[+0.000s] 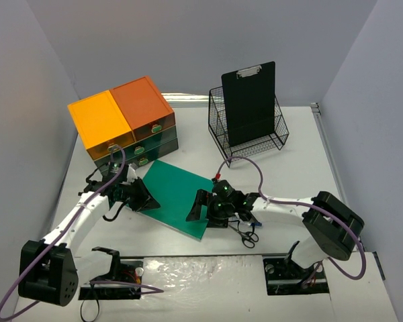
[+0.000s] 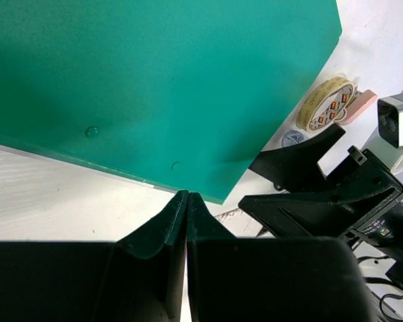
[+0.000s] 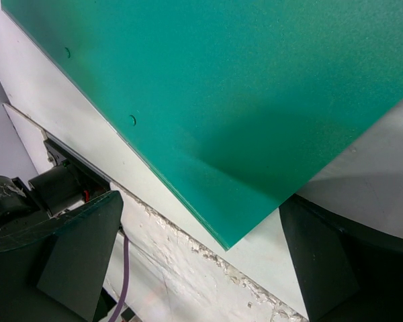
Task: Organize the desk
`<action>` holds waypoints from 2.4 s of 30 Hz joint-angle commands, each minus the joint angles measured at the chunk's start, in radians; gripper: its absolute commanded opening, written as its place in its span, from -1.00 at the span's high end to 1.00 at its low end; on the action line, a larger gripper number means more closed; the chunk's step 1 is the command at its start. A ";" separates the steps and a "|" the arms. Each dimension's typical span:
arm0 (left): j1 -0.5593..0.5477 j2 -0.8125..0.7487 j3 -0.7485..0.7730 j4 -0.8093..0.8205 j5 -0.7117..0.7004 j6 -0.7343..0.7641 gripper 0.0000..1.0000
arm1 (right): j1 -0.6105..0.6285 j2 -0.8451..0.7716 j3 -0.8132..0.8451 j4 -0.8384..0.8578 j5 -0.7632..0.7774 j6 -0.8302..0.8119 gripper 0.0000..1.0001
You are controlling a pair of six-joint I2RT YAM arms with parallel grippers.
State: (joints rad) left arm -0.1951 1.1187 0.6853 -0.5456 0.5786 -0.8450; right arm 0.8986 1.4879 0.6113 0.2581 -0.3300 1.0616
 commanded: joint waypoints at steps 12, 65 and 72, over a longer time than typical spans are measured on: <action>0.006 0.089 0.174 -0.178 -0.439 0.132 1.00 | 0.005 -0.111 -0.032 -0.012 0.025 0.020 -1.00; 0.187 0.517 0.212 -0.043 -0.451 0.211 1.00 | 0.030 -0.047 -0.100 0.291 -0.033 0.184 -1.00; 0.186 0.509 0.198 -0.031 -0.389 0.202 1.00 | 0.047 -0.036 -0.132 0.342 -0.030 0.229 -0.99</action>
State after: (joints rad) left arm -0.0007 1.6041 0.9197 -0.5855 0.0592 -0.6384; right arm 0.9257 1.4461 0.4825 0.4620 -0.3493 1.2425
